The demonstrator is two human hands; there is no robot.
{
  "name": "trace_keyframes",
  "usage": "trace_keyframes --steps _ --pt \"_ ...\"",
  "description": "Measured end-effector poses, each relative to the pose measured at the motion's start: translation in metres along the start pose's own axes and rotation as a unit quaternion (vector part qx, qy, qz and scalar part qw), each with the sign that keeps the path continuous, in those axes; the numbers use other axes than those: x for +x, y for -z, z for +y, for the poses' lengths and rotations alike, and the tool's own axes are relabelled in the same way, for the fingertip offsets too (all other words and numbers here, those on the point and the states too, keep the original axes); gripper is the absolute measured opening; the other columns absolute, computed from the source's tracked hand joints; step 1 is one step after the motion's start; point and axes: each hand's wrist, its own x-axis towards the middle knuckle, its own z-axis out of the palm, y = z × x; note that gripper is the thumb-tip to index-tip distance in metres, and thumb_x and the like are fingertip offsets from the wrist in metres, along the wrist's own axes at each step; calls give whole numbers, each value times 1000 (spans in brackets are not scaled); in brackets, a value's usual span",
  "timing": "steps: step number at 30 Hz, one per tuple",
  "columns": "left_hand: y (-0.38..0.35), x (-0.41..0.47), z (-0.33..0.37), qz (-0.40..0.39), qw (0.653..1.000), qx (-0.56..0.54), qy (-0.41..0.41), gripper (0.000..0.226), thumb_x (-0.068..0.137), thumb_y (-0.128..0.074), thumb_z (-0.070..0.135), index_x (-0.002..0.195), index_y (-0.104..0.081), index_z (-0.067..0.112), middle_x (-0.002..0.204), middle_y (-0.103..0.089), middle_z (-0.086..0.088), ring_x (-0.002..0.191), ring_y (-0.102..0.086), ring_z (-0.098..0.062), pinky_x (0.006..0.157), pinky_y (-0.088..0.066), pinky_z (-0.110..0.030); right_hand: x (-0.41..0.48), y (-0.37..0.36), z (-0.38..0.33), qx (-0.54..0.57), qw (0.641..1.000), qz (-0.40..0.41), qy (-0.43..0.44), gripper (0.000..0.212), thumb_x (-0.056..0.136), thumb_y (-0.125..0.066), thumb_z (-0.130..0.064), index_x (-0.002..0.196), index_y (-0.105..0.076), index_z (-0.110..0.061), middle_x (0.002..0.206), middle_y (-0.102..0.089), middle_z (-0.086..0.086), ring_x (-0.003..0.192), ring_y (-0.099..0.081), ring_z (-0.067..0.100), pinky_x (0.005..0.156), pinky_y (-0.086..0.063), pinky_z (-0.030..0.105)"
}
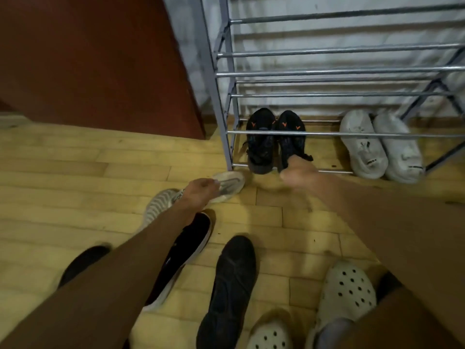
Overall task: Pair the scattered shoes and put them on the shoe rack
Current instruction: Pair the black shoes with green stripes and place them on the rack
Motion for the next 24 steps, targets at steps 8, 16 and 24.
trace_keyframes --steps 8,16,24 --pt "49 -96 -70 -10 997 60 36 35 93 -56 24 126 -59 13 123 -61 -6 108 -58 -19 90 -47 -27 -103 -75 -37 0 994 -95 44 39 94 -53 -16 132 -51 -8 130 -55 10 111 -59 29 91 -56 41" --pt "83 -145 -155 -11 990 129 50 70 88 -60 16 149 -25 13 141 -47 -12 114 -50 -20 93 -43 -30 -171 -160 -13 -211 942 -199 171 41 93 -52 -19 133 -50 -9 132 -55 12 118 -54 28 100 -47 39" --pt "116 -108 -191 22 957 252 144 91 86 -66 25 152 -5 11 158 2 -16 144 -17 -38 111 -31 -46 -154 -180 10 -162 946 -219 177 49 96 -52 -27 142 -42 -12 139 -52 11 125 -51 25 101 -44 34"
